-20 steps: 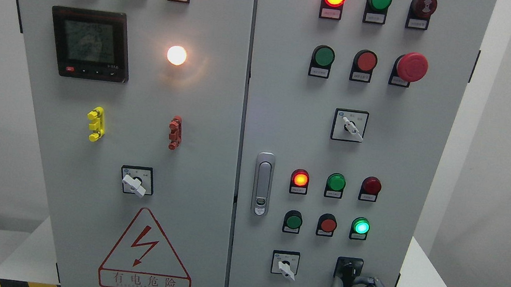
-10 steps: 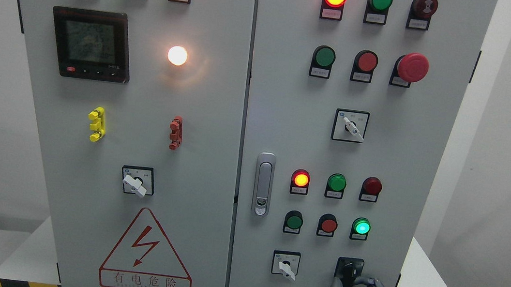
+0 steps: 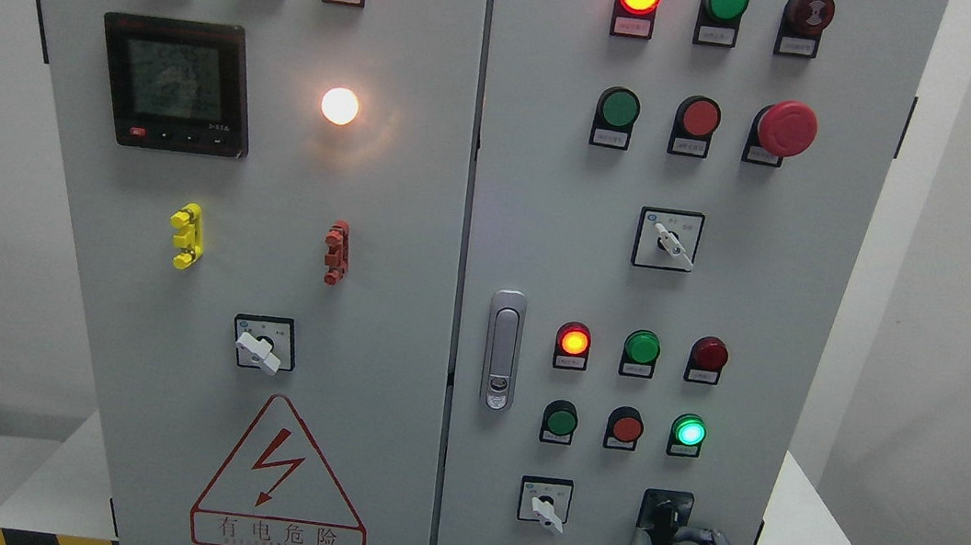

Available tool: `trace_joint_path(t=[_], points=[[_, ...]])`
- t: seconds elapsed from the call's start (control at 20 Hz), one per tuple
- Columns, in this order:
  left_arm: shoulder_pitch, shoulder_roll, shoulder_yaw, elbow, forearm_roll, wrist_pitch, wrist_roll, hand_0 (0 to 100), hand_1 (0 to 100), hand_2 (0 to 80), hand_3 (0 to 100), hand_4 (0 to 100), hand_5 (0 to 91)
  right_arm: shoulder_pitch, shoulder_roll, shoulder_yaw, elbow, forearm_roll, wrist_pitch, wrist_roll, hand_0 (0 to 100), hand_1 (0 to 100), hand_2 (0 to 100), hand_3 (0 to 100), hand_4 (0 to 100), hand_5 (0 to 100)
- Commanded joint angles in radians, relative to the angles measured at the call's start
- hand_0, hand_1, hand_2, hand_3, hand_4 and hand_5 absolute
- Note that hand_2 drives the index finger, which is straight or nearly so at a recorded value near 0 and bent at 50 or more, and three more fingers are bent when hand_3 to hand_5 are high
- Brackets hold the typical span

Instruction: Trip black knob to open circuit

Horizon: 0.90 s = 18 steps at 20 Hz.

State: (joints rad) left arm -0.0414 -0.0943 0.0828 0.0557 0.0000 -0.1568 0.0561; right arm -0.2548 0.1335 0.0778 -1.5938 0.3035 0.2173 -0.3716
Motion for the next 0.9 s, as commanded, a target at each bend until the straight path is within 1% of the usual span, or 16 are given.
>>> trace_joint_path(t=[0.0, 0.85], points=[[0.0, -0.001, 0.0, 0.001, -0.031, 0.0, -0.001, 12, 39, 0.0, 0, 0, 0.0, 0.0, 0.0, -0.007, 0.005, 0.0, 0.001, -0.001, 25, 75, 54, 85, 82, 92], [0.0, 0.001, 0.0, 0.001, -0.031, 0.0, -0.001, 12, 39, 0.0, 0, 0, 0.0, 0.0, -0.002, -0.015, 0.005, 0.003, -0.003, -0.001, 24, 75, 53, 84, 81, 91]])
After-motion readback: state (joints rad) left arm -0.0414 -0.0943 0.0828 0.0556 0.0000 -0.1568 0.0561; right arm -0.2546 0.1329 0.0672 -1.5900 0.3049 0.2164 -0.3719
